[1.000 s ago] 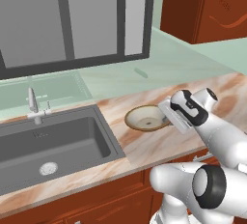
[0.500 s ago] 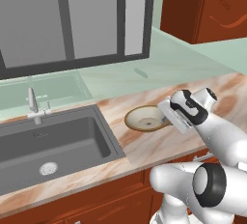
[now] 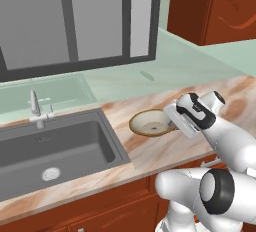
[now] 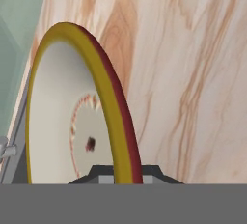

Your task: Place the two vegetables and bowl onto the tray for setting up a vegetable dip station.

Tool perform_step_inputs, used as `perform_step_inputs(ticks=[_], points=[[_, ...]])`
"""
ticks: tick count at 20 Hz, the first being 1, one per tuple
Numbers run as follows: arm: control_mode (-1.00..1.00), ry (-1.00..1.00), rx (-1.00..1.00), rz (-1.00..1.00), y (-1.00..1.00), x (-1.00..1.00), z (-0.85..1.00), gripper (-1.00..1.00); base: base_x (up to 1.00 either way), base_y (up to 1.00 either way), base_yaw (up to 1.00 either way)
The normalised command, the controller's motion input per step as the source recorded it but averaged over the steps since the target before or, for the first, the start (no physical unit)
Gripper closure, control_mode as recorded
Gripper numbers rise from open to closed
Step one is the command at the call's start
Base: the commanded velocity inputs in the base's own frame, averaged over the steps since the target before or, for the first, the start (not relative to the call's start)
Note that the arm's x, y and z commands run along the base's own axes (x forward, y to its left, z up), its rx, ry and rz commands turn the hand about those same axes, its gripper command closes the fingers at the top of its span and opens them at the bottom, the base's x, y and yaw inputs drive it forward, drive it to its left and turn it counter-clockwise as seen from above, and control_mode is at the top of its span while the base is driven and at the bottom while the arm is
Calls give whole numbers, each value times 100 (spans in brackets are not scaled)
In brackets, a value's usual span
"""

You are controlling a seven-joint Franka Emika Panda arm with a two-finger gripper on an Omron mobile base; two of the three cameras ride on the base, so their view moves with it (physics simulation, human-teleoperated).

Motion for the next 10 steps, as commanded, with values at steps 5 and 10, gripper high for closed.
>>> perform_step_inputs(ticks=[5, 10], points=[[100, 0, 0, 0, 0, 0, 0, 100, -37, 2, 0], [100, 0, 0, 0, 0, 0, 0, 100, -39, 11, 0]])
